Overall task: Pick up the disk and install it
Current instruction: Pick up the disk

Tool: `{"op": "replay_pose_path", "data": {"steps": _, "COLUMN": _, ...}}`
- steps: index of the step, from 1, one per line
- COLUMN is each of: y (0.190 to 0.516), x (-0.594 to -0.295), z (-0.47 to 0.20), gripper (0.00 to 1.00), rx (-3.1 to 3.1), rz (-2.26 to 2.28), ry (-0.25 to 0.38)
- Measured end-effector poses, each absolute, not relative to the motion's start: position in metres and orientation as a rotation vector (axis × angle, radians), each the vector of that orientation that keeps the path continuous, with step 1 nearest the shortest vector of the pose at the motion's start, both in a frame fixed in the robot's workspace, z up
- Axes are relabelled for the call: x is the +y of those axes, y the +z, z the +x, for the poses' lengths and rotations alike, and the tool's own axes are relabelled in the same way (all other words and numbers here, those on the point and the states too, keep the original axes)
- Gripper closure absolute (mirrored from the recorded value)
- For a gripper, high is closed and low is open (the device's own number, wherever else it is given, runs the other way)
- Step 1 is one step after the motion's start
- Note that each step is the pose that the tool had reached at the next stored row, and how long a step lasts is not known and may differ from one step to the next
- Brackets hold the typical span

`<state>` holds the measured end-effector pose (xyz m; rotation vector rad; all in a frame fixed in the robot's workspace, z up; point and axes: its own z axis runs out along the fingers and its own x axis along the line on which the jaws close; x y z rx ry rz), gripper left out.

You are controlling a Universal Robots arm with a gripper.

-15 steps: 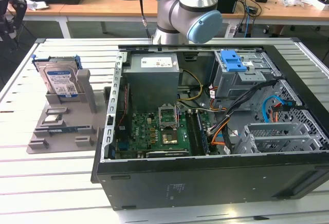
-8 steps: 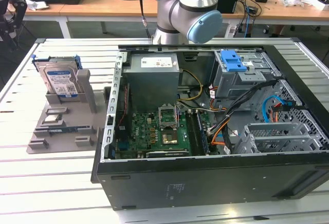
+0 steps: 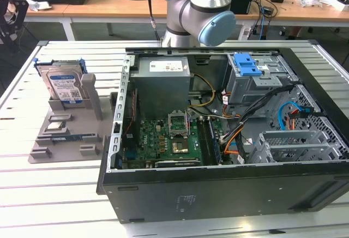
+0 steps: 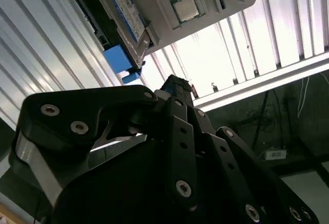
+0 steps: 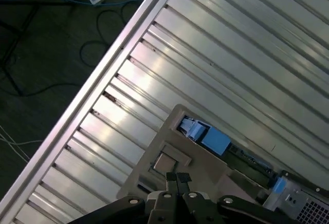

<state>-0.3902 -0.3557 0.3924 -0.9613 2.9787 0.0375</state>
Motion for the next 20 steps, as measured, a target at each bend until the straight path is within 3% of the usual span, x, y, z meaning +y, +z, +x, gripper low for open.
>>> {"op": "replay_pose_path", "data": {"steps": 3, "y": 0.3923, "x": -0.3556, "z": -0.3903, "gripper": 0.89, "rx": 2.973, "rz": -0.999, "ry": 0.01}}
{"op": "replay_pose_path", "data": {"steps": 20, "y": 0.3923, "x": -0.3556, "z": -0.3903, "gripper": 0.89, "rx": 2.804, "rz": -1.418, "ry": -0.01}}
